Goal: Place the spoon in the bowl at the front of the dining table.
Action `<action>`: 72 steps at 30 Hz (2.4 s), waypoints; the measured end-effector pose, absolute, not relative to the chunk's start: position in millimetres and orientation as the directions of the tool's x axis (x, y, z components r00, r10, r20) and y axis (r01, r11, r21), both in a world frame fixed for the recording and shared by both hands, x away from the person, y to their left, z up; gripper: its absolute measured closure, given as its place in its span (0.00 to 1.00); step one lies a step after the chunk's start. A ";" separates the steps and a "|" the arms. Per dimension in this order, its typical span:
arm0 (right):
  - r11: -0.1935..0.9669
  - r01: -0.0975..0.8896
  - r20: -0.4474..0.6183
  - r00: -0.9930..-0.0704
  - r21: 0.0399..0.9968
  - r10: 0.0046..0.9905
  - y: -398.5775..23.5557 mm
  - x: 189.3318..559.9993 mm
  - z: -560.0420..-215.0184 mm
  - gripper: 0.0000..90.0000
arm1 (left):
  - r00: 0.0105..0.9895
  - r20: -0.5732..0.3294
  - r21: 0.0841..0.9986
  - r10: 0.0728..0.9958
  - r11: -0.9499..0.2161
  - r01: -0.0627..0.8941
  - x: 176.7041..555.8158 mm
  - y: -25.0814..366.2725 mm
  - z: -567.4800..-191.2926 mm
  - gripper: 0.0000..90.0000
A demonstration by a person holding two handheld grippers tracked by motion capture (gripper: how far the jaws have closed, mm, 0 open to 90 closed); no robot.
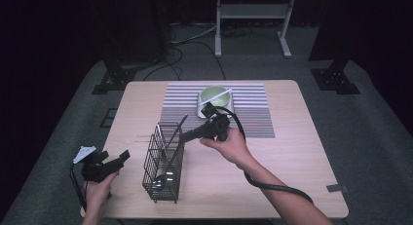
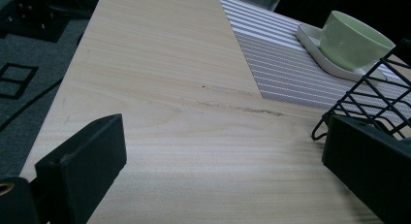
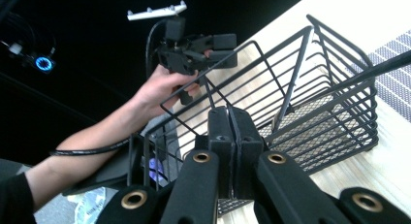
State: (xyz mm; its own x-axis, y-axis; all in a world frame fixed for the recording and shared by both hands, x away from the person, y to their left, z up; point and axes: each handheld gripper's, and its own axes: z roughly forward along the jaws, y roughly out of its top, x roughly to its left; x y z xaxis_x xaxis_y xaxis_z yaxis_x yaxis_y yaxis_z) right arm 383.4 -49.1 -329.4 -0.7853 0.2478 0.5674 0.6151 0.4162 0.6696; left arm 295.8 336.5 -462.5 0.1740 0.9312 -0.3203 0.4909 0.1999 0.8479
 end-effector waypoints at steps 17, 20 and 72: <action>0.366 0.626 0.584 -0.778 0.689 0.232 -62.1 383.7 -310.9 0.99 | 0.175 -0.319 0.847 0.932 0.198 0.493 295.9 336.1 -462.3 0.01; 0.361 0.625 0.583 -0.779 0.692 0.233 -63.6 383.9 -308.7 0.99 | 0.174 -0.320 0.847 0.931 0.199 0.492 295.8 336.2 -462.3 0.01; 0.232 0.665 0.620 -0.746 0.710 0.243 -130.2 384.0 -275.2 0.99 | 0.168 -0.324 0.845 0.931 0.205 0.494 296.1 335.1 -463.0 0.01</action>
State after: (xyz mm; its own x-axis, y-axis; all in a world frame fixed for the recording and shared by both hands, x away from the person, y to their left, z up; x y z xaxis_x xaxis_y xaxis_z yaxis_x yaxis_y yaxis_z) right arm 384.0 -130.2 -275.2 -0.7461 0.2434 0.6197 0.6652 0.2317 0.7098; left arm 296.1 335.1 -463.0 0.1677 0.9309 -0.3244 0.4940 0.2055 0.8448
